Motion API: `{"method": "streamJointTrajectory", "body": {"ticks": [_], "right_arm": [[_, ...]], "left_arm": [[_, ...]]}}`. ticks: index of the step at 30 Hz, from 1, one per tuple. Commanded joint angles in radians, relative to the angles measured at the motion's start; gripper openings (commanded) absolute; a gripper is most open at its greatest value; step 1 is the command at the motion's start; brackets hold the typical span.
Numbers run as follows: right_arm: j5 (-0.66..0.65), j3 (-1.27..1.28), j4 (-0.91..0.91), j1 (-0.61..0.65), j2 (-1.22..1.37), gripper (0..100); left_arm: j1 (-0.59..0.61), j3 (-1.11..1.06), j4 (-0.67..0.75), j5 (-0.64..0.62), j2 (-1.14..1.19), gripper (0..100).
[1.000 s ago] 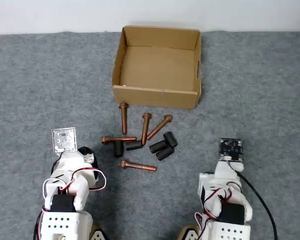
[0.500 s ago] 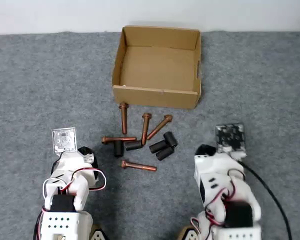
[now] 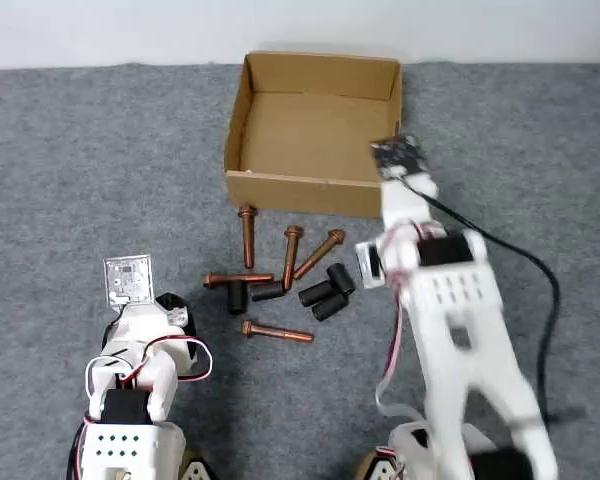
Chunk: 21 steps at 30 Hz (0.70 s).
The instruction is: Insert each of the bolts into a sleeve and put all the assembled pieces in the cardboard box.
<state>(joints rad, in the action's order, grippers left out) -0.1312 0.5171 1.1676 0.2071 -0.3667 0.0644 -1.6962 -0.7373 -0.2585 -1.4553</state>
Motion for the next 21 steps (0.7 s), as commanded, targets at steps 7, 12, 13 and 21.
{"method": "streamJointTrajectory", "body": {"ticks": [7,12,13,21], "right_arm": [[-0.199,-0.377,0.159,0.071,0.357,2.8],[-0.195,-0.413,0.177,0.124,0.441,15.6],[-0.193,-0.413,0.174,0.133,0.453,16.9],[-0.192,-0.414,0.114,0.157,0.555,13.9]], "left_arm": [[0.005,0.007,-0.003,-0.006,-0.003,1],[0.005,0.007,-0.003,-0.006,-0.003,1],[0.005,0.007,-0.003,-0.006,-0.003,1],[0.005,0.007,-0.003,-0.006,-0.003,1]]}}
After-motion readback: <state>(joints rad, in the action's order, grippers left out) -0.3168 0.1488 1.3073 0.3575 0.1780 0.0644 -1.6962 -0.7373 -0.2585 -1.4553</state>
